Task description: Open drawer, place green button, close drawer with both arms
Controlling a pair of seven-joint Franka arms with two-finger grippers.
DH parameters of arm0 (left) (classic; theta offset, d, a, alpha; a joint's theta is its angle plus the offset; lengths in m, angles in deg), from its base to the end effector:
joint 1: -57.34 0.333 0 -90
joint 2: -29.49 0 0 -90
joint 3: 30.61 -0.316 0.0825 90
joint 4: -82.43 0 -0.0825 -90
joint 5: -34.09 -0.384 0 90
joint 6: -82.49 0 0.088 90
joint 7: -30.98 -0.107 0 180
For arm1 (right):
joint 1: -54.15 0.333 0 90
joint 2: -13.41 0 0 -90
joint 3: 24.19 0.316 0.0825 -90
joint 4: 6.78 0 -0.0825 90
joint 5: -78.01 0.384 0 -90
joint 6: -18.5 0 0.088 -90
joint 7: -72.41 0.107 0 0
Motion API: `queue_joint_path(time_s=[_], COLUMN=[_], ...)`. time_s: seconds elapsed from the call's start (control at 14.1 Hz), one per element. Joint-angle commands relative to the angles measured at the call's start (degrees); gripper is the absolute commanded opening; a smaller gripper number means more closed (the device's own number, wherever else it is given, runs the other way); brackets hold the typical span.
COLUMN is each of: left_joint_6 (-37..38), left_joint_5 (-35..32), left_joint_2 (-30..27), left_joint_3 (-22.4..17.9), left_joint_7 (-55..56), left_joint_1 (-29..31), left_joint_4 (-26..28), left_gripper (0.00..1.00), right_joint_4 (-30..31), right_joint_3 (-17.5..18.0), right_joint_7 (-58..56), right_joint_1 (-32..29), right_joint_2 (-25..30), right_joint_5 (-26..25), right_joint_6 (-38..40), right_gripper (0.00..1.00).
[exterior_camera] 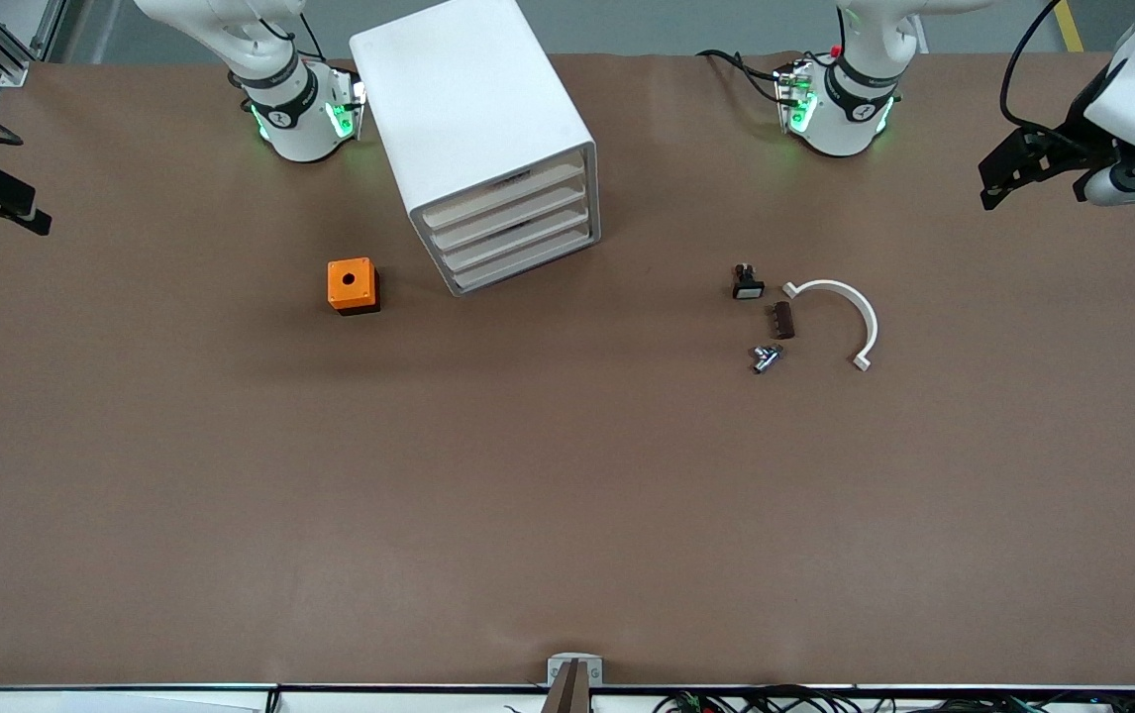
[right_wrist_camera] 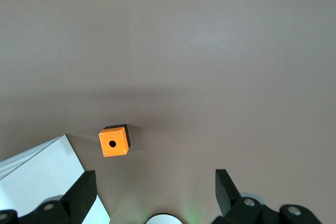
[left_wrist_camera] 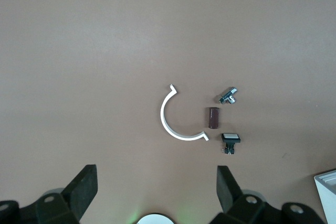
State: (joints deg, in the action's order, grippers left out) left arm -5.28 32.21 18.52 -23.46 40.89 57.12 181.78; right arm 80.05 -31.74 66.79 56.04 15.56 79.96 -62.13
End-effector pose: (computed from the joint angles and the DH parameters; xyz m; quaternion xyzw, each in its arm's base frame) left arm 0.4853 -0.0654 0.6437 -0.9993 -0.0239 0.0018 0.0288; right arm 0.5233 -0.0493 0.6566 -0.9992 -0.0020 0.0334 0.0227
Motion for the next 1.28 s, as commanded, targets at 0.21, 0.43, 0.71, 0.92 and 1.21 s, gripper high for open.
queue_joint_path(time_s=[0.21,0.43,0.71,0.92,1.21], left_joint_6=[0.8,1.4,2.4,3.0,4.2], left_joint_5=[0.7,0.7,0.7,0.7,0.7], left_joint_2=[1.1,1.1,1.3,1.5,1.9], left_joint_3=[-0.6,-0.6,-0.6,-0.6,-0.6], left_joint_7=[-1.4,-1.4,-1.4,-1.5,-1.4], left_joint_1=[0.0,0.0,0.0,0.0,-0.1], left_joint_4=[-2.6,-3.0,-3.2,-3.5,-3.7], left_gripper=[1.00,1.00,1.00,1.00,1.00], right_joint_4=[2.2,1.9,1.9,1.6,1.5], right_joint_3=[-0.1,0.0,-0.1,-0.2,-0.2], right_joint_7=[-2.3,-1.8,-1.7,-1.7,-1.7], right_joint_1=[0.7,0.7,0.7,0.7,0.8], right_joint_2=[2.0,2.0,2.0,1.9,2.0], right_joint_5=[-2.0,-1.7,-1.2,-1.2,-1.2], right_joint_6=[-1.1,-0.6,-0.4,-1.3,-1.8], right_gripper=[1.00,1.00,1.00,1.00,1.00])
